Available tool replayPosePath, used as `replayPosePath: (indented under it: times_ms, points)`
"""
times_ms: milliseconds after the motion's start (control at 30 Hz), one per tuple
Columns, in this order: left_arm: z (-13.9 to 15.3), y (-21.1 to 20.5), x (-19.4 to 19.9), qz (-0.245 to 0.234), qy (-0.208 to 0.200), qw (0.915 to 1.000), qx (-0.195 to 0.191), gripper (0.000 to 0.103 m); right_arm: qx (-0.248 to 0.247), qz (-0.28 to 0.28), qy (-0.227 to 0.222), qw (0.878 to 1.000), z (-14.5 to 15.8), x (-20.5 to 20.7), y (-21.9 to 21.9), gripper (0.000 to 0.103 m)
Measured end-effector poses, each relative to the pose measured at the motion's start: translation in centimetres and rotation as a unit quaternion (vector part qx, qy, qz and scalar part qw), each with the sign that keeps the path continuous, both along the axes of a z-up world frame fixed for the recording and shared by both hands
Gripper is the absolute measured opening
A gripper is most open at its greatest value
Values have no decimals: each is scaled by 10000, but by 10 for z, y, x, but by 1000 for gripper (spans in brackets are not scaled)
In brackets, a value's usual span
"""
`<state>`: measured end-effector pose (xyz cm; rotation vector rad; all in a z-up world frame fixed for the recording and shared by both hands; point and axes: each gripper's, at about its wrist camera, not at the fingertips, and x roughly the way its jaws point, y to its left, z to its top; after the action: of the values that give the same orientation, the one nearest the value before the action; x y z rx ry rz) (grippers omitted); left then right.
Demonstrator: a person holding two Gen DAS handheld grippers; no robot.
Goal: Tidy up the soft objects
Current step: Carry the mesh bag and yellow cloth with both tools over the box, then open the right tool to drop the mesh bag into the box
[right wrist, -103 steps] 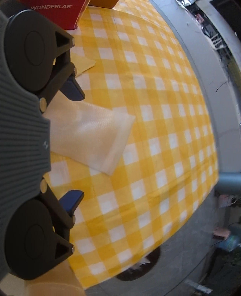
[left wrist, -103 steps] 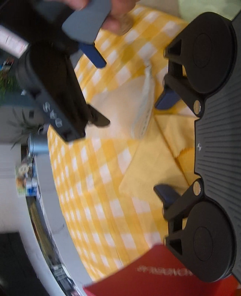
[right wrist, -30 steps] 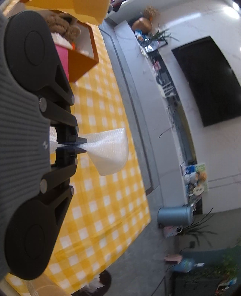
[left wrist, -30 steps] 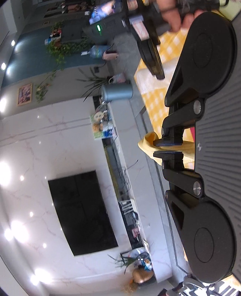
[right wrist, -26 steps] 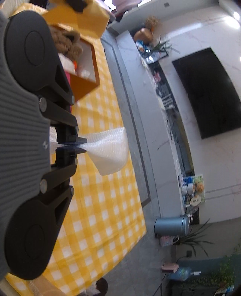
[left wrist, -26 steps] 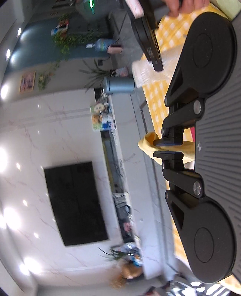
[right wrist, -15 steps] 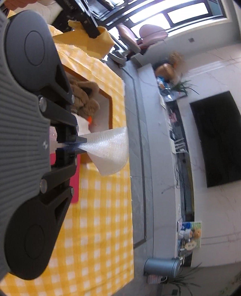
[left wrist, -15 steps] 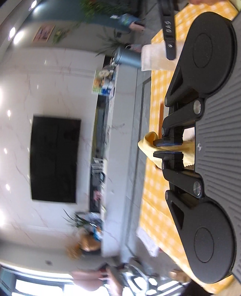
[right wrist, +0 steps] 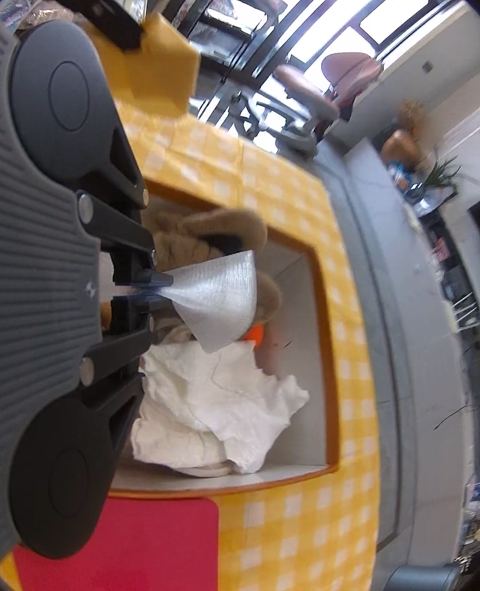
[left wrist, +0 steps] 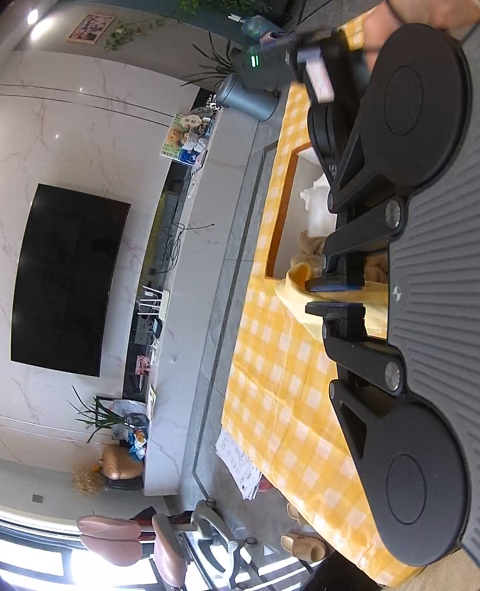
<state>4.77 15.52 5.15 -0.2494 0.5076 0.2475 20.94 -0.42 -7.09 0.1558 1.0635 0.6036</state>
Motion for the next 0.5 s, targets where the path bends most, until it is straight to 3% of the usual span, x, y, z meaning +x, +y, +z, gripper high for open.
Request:
replayPosePath:
  times_ms: [100,200,267,333,400,433,467,500]
  points:
    - [-3,2,1,18,91,10000,0,6,-197,-114,309,9993,-16,19,10,4]
    - [-5,5,2,-154,143,9996,-171,6,29,-158,767,9969,-28,32,9,6]
    - [-6,12,3,-407,156,9977,-527,6,30,-210,771,9968,-29,34,11,7]
    - [-6,12,2,-507,143,9968,-595,6,-162,-118,576,9981,-27,32,14,8]
    - [-7,11,2,-570,170,9966,-578,6,-486,123,221,9985,-19,22,20,35]
    - [-8,10,3,-607,194,9961,-604,6,-698,216,-45,9973,-14,16,21,64]
    - [-8,10,3,-650,204,9956,-648,6,-825,288,-304,9957,-8,9,22,82]
    - [-8,10,5,-701,219,9948,-700,6,-871,359,-561,9940,-2,1,21,85]
